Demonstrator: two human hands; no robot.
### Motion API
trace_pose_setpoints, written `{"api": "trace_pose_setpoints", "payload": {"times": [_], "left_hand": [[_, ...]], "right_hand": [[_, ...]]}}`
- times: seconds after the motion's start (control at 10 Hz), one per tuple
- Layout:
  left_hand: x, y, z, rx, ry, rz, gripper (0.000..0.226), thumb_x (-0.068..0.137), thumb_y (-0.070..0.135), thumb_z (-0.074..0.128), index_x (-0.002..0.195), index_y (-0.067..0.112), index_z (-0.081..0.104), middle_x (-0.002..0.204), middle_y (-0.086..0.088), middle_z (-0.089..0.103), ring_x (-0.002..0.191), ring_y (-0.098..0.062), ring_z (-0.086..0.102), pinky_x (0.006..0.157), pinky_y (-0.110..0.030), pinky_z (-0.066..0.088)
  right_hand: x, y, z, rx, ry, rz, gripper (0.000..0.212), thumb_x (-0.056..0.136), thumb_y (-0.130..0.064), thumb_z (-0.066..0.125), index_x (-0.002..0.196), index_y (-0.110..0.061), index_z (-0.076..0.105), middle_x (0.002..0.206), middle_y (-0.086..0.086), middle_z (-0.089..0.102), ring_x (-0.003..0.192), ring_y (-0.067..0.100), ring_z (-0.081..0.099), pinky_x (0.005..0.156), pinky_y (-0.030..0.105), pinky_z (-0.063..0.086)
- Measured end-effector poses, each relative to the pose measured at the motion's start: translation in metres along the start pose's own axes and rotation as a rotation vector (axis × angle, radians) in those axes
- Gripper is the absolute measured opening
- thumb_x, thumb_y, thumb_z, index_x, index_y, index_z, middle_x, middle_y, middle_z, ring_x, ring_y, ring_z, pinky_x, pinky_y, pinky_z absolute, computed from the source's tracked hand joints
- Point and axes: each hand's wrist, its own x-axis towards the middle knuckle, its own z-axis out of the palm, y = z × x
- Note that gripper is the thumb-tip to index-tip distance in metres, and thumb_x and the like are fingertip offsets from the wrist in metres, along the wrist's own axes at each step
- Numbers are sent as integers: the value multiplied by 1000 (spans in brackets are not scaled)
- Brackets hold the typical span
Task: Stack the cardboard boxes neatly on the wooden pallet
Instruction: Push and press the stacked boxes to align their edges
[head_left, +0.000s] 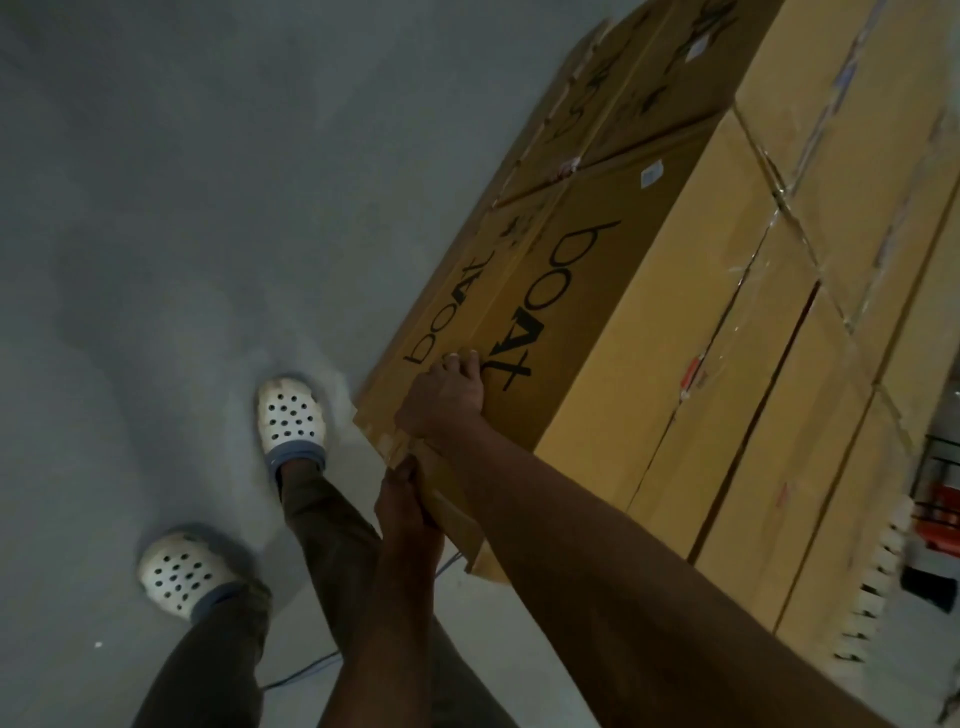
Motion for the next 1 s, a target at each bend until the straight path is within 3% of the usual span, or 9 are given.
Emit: {"api": "trace_pose_setpoints", "payload": {"times": [0.1, 0.2, 0.3, 0.4, 0.6, 0.8, 0.9, 1.0], "left_hand": [[-6, 6, 2, -56, -14, -52, 39, 110, 23, 36, 140, 1, 48, 119, -20, 65, 91, -17, 75, 67, -28, 59], [-6, 11, 3, -65, 37, -100, 38, 107, 31, 42, 137, 10, 55, 119, -15, 68, 104, -24, 71, 83, -39, 58], [8, 4, -3, -27, 199, -124, 36, 87, 35, 60, 117, 17, 68, 118, -14, 71, 111, -34, 67, 100, -55, 52], [11, 8, 2, 49, 201, -125, 31, 98, 30, 56, 122, 13, 64, 115, -8, 71, 111, -30, 67, 88, -42, 56], [8, 20, 9, -108, 273, -207, 33, 99, 25, 51, 127, 11, 64, 120, -15, 70, 112, -33, 66, 94, -44, 54], [3, 28, 6, -7, 245, -196, 29, 103, 16, 46, 126, 4, 59, 119, -10, 67, 109, -22, 63, 94, -40, 52], [8, 25, 0, -27, 261, -174, 31, 103, 13, 46, 129, 3, 59, 125, -9, 66, 99, -21, 66, 81, -30, 54], [-1, 36, -7, 144, 219, -156, 31, 106, 18, 45, 129, 3, 59, 129, -14, 65, 82, -14, 62, 72, -24, 52]], "right_hand": [[-2, 0, 6, -60, 14, -3, 64, 104, -47, 31, 153, -7, 36, 165, 19, 17, 154, 38, 6, 122, 59, -6], [-2, -3, 10, -95, 20, -17, 66, 104, -50, 32, 154, -7, 35, 165, 19, 18, 154, 37, 6, 121, 59, -5], [-1, -3, 10, -93, 40, -18, 66, 104, -52, 34, 153, -8, 36, 165, 18, 21, 154, 37, 8, 122, 59, -3], [0, -3, 9, -92, 43, -16, 65, 104, -50, 33, 155, -8, 34, 165, 16, 21, 154, 37, 7, 122, 59, -3], [2, -7, 15, -149, 31, -8, 63, 105, -47, 29, 154, -7, 35, 165, 16, 21, 154, 37, 7, 122, 59, -3], [2, -16, 22, -144, 28, -4, 67, 100, -54, 39, 150, -9, 41, 162, 15, 28, 153, 36, 11, 121, 57, 0], [2, -18, 22, -108, 30, 2, 66, 101, -52, 37, 151, -9, 40, 163, 15, 26, 154, 35, 9, 121, 58, -2], [-1, -17, 20, -95, 38, -6, 67, 101, -53, 39, 151, -8, 40, 163, 15, 26, 154, 35, 10, 122, 58, -2]]}}
